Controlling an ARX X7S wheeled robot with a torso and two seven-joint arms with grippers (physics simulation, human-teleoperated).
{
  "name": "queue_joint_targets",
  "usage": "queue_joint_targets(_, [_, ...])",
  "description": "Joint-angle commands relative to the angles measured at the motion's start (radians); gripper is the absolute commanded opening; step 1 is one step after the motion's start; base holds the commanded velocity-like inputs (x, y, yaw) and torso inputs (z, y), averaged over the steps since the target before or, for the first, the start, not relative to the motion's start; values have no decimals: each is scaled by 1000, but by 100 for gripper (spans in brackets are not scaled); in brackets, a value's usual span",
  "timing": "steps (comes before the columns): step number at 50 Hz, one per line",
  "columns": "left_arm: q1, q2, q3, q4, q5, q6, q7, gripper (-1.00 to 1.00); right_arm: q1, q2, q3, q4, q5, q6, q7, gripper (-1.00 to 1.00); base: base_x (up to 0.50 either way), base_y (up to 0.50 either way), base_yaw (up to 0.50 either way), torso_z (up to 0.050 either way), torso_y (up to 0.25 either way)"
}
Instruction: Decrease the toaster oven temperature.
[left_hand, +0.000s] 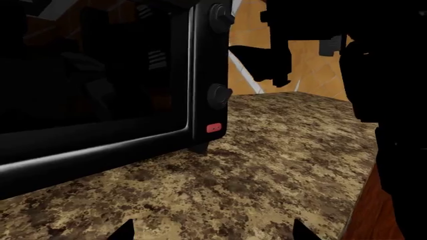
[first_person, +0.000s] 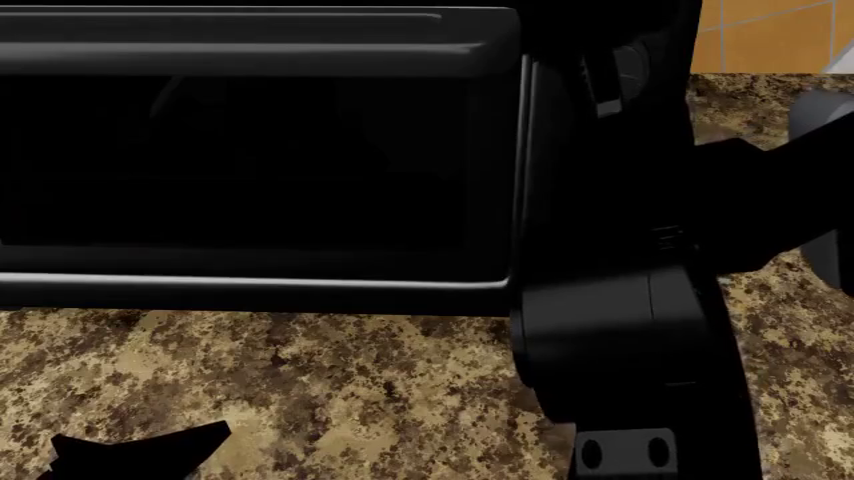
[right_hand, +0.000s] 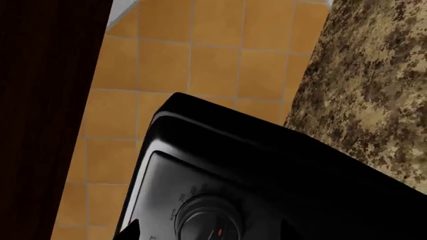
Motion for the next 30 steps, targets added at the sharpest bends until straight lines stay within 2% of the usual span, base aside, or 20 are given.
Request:
queue_joint_targets(1, [-1,2,2,-8,2,3,2,100,-6,4,-8,28,-9,-8,-7,100,0,0,0,0,0])
queue_joint_targets(30, [19,-6,5,-3,14,20,7,100,-9,-11,-21,83,43,-22,-48,100,3,0,2,0,0])
